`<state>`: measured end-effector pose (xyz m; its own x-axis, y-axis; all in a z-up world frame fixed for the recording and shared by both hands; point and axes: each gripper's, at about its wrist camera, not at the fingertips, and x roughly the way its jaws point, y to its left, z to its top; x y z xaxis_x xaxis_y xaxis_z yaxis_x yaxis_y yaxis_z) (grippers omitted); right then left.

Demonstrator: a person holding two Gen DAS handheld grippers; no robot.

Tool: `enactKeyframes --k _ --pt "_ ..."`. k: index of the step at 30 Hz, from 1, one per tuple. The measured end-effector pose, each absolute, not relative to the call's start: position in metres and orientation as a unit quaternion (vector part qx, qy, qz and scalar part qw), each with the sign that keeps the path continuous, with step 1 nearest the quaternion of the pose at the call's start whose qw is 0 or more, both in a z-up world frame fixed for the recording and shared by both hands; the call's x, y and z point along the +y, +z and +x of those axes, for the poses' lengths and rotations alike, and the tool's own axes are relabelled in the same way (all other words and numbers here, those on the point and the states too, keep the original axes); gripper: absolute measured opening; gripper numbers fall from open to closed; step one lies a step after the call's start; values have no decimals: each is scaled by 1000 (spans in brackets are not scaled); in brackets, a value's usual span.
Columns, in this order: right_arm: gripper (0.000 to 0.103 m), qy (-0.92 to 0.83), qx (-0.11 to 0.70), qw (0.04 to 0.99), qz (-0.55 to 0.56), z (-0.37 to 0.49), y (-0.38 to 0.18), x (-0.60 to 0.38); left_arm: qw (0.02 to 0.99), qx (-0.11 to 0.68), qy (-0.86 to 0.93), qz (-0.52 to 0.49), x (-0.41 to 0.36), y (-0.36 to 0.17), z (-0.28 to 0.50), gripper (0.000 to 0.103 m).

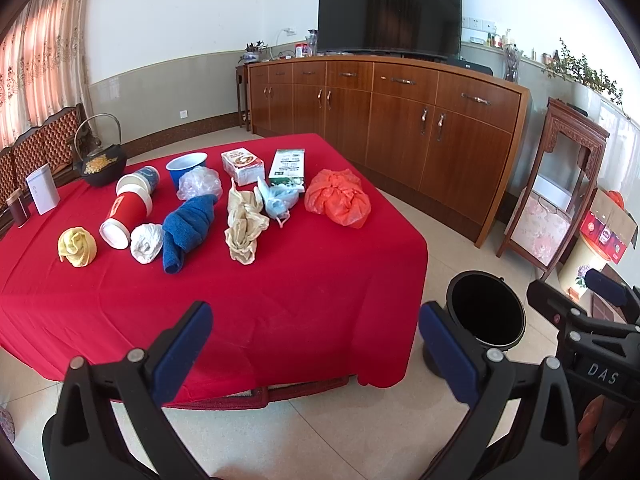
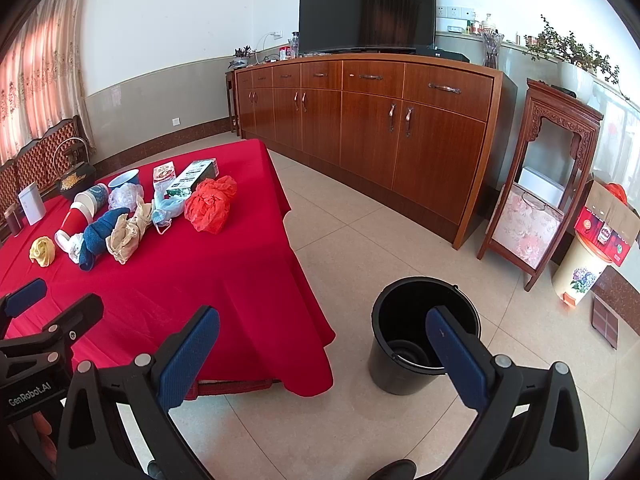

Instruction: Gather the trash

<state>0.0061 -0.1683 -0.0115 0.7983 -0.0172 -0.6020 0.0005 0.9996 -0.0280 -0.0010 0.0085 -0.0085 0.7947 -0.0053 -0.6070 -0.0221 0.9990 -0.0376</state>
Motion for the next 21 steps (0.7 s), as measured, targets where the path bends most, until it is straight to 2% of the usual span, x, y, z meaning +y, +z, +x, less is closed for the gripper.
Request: enactKeyframes --k 21 --pt "103 -3 316 949 -14 8 -7 -168 947 320 4 -21 7 -5 0 103"
